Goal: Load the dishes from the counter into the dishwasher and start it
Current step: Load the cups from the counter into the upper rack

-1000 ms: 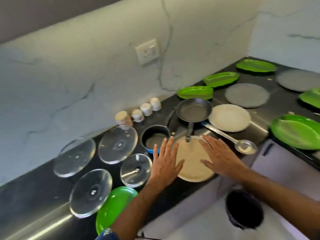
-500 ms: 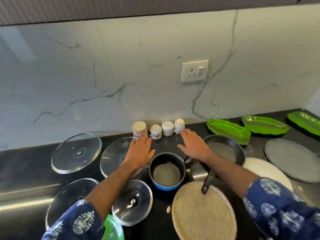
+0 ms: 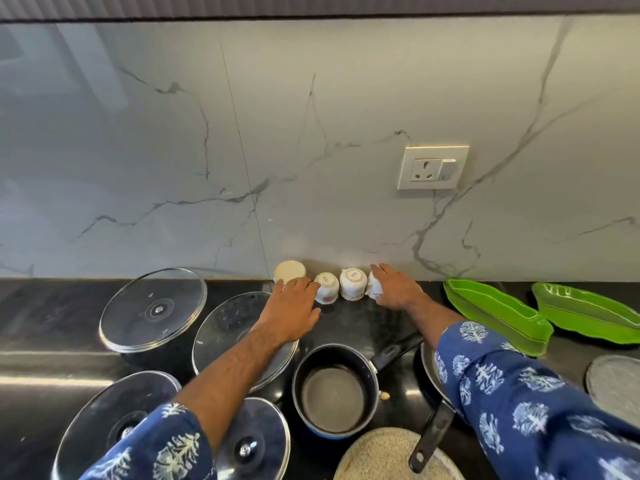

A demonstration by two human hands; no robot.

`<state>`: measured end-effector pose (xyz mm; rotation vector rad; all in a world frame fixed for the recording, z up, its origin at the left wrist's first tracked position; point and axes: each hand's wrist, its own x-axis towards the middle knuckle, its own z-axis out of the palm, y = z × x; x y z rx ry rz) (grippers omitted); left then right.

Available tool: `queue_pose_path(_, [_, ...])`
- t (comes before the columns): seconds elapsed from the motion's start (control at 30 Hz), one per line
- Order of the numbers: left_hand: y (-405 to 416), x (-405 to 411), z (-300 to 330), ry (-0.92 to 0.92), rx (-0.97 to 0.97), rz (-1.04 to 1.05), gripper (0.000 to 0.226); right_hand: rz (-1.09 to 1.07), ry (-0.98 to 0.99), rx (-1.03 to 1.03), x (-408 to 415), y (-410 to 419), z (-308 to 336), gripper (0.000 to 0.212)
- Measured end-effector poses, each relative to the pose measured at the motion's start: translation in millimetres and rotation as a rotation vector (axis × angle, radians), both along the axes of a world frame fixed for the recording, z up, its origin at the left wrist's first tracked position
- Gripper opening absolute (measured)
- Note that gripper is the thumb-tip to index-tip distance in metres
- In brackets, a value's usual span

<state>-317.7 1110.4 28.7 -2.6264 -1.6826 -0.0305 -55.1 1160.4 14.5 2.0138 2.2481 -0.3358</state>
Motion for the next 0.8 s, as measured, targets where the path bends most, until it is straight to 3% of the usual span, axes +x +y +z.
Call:
queue_pose_path(0.13, [-0.2,2.0,-1.4,0.005,0.004,-0.002,0.049,-0.068,-0.009,-0.024,-0.4,3.6,-7.2,0.064])
queue_pose_path(0.23, [3.1,9.8,-4.6,0.004,-0.009,-0.019,0.050,-0.098,0.109,-0.130,1.8,-7.2,-20.3,0.068])
queue_pose_path(0.3, [9.4,17.6,-8.5,0.000,-0.014,-0.037,0.050,-0.119,0.211,-0.088,5.3,-16.6,-21.5,0.063])
queue_pose_path(0.37, [19.1,28.5,-12.5,-0.008,-0.029,-0.054,0.050,-0.183,0.407,0.020,11.0,-29.5,-14.7,0.058])
queue_pose_path(0.43, [32.3,41.6,-18.0,-0.012,-0.047,-0.069,0.050,-0.313,0.729,0.122,20.6,-50.3,-3.6,0.055])
queue_pose_path(0.5, [46.6,54.1,-24.9,0.014,-0.062,-0.079,0.052,-0.446,1.210,0.065,31.7,-79.7,5.1,0.051])
queue_pose_path(0.57, [60.8,67.4,-32.7,0.058,-0.068,-0.103,0.057,-0.544,1.544,-0.033,47.9,-114.8,9.6,0.055])
queue_pose_path(0.67, [78.4,83.8,-41.9,0.071,-0.067,-0.121,0.066,-0.633,1.673,-0.090,68.7,-164.2,13.6,0.063])
queue_pose_path(0.8, [93.9,103.3,-47.7,0.139,-0.066,-0.141,0.073,-0.713,1.750,-0.098,85.9,-209.8,17.3,0.058])
